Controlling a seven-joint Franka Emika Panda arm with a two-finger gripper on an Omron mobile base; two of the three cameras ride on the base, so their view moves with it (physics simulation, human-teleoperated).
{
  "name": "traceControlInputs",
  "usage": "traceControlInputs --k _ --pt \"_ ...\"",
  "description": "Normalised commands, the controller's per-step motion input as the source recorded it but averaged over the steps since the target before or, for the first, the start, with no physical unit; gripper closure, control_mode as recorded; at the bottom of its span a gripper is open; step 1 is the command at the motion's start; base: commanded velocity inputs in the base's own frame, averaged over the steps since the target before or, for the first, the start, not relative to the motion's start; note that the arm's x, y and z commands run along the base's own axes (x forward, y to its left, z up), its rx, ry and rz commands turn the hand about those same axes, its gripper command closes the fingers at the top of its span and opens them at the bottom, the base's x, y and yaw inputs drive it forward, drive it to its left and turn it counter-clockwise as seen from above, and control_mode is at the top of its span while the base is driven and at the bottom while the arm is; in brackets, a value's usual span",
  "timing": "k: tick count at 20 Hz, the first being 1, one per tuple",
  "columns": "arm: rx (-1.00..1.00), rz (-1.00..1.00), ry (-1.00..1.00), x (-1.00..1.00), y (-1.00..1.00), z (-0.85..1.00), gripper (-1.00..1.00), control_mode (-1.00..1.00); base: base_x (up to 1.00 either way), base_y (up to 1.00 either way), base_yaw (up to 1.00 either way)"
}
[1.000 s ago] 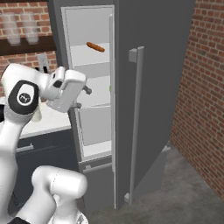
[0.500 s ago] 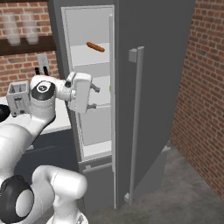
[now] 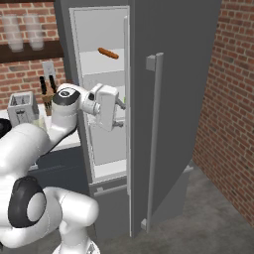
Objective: Grab a lemon wedge from the fridge and one ice cube from the ice bowl, and put them in the glass of lemonade.
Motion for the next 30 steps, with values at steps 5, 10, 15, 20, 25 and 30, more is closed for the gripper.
traceControlInputs --k 5,10,15,20,25,30 --pt "0.00 -0.11 0.00 -0.36 -0.79 -0.05 -1.00 -1.00 0.00 0.00 0.00" --pt "0.00 -0.09 0.00 -0.24 -0.85 -0.03 -1.00 -1.00 0.00 0.00 0.00" --pt "0.00 -0.05 0.00 -0.07 -0.98 -0.05 -1.00 -1.00 0.00 0.00 0.00" --pt "0.00 0.00 -0.07 0.04 -1.00 -0.18 -1.00 -1.00 0.00 0.00 0.00" --pt "0.00 0.00 -0.09 0.02 -0.69 -0.05 -1.00 -1.00 0.00 0.00 0.00" --pt "0.00 0.00 -0.09 0.00 -0.29 0.00 -1.00 -1.00 0.00 0.00 0.00"
